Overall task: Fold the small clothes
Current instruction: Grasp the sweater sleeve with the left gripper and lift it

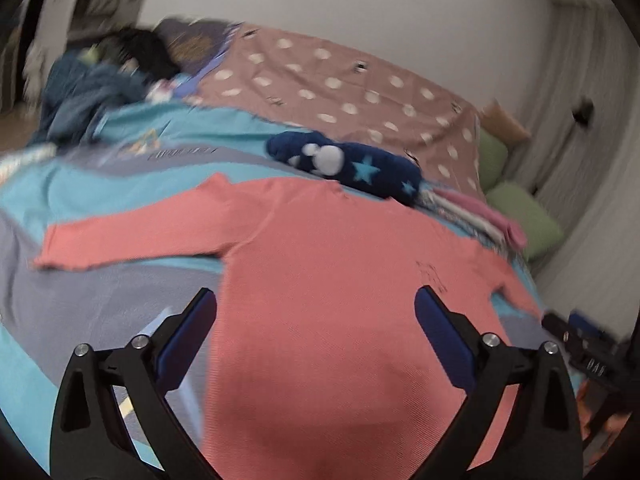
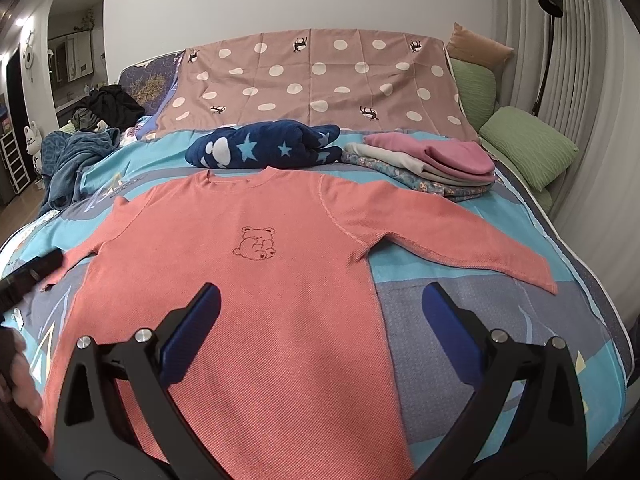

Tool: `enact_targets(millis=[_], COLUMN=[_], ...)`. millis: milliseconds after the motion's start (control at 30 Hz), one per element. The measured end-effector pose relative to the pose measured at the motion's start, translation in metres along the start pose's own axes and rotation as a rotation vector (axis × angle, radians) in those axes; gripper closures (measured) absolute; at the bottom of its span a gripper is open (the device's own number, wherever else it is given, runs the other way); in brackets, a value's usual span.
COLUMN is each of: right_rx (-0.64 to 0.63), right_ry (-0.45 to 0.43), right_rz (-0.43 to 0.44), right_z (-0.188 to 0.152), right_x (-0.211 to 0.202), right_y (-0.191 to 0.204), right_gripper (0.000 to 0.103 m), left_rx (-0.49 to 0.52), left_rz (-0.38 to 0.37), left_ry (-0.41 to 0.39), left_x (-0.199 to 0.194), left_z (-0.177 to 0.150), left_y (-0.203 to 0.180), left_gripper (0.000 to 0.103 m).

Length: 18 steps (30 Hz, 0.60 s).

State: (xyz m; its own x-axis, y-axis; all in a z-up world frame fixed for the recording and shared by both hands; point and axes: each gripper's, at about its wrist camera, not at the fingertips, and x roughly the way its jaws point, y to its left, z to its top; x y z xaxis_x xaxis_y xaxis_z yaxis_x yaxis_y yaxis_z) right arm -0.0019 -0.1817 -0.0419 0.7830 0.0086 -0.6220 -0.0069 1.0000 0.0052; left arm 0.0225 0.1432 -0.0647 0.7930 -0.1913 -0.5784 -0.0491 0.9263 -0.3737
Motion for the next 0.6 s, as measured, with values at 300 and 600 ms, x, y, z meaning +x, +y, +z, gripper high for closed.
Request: enact_targets(millis=[300,600], right_rx=[-0.024,-0.027], right_ry=[0.044,0.088], right_rz=[-0.029,-0.063], right_z=[0.003,0.005], right_x=[0.013,0.027], right_y=[0.004,0.006], right_gripper=[0.002,0.002], left_rx=[-0.644,-0.975], left_rz=[0.071,0.088], left_ry=[0.067,-0.003], left_x=[0.022,0.067], left_z=[-0.004,0.000], left_y=[0.216,0.331], left_gripper=[0.046,0.049])
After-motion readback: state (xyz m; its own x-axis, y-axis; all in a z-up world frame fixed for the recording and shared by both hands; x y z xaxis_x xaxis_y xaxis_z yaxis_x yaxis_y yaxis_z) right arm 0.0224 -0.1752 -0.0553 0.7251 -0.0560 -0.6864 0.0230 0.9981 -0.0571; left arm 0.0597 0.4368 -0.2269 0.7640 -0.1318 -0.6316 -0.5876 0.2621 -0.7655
